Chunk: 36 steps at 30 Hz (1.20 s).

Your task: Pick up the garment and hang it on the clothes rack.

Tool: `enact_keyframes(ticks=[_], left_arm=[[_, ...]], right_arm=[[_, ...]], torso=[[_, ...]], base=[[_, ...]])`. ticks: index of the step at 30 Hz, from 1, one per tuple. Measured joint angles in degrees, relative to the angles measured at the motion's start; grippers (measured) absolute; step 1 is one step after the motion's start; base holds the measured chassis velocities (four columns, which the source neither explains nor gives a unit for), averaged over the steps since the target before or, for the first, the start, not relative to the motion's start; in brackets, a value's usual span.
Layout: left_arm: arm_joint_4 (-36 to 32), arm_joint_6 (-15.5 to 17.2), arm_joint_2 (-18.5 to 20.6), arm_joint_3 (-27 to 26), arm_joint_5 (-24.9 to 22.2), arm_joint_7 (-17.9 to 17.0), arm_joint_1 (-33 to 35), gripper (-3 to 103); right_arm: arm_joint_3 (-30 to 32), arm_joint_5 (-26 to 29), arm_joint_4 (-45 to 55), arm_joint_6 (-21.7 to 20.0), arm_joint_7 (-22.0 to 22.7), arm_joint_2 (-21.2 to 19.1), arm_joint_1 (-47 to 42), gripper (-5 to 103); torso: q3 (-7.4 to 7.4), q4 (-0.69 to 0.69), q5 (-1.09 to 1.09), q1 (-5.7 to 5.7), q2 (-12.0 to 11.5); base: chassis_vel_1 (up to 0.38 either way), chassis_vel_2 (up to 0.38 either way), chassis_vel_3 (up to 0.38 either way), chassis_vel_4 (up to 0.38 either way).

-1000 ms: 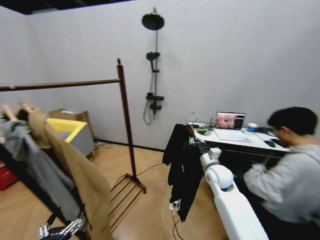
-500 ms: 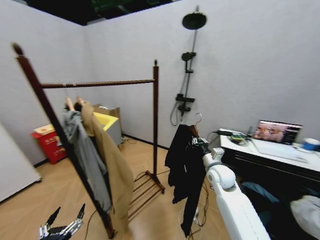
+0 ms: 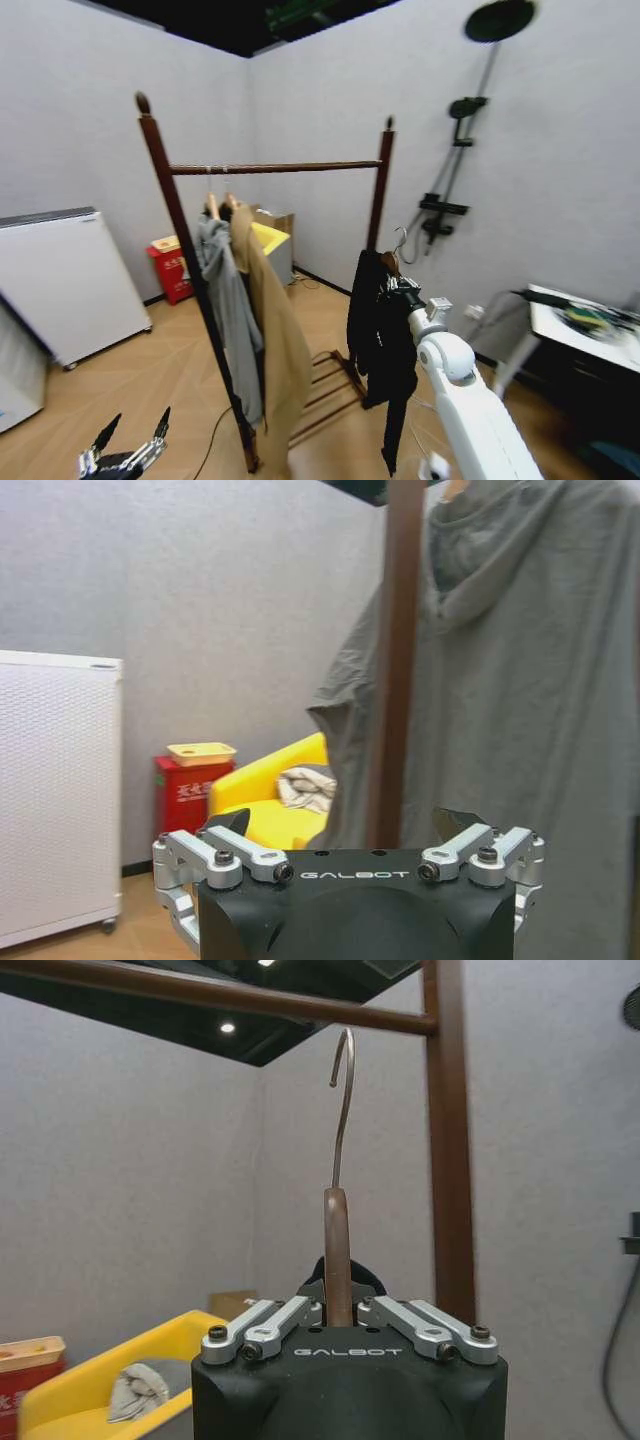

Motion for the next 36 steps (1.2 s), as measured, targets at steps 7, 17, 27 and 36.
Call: enact_keyframes(ticks=[7,17,27,36], left_arm=[[0.0,0.0,0.0,0.0,0.0,0.0,0.0,100],[0.0,0.0,0.0,0.0,0.0,0.0,0.0,100],[0.0,0.0,0.0,0.0,0.0,0.0,0.0,100],[0.0,0.0,0.0,0.0,0.0,0.0,0.0,100]], right_arm=[[0.5,0.0,0.0,0.1,-1.4,-0.8,0.9,10],[-3.8,5.5,-1.6,0.4,-9.1,-4.8,10.2,10],[-13.5,8.3,-3.9,-1.4,-6.9,-3.1,21.7,10],[-18.5,9.5,-7.7,-4.7,-5.3,-1.0,30.2,10]], torso=[[-0.01,-0.01,-0.02,-0.01,0.0],[-0.03,-0.02,-0.02,-0.08,0.0],[-0.01,-0.02,-0.02,-0.03,0.0],[-0.01,-0.03,-0.02,-0.03,0.0]], base=[[0.023,0.127,0.091,0.028],[0.033,-0.030,-0.031,0.023],[0.000,0.000,0.000,0.000],[0.000,0.000,0.000,0.000]])
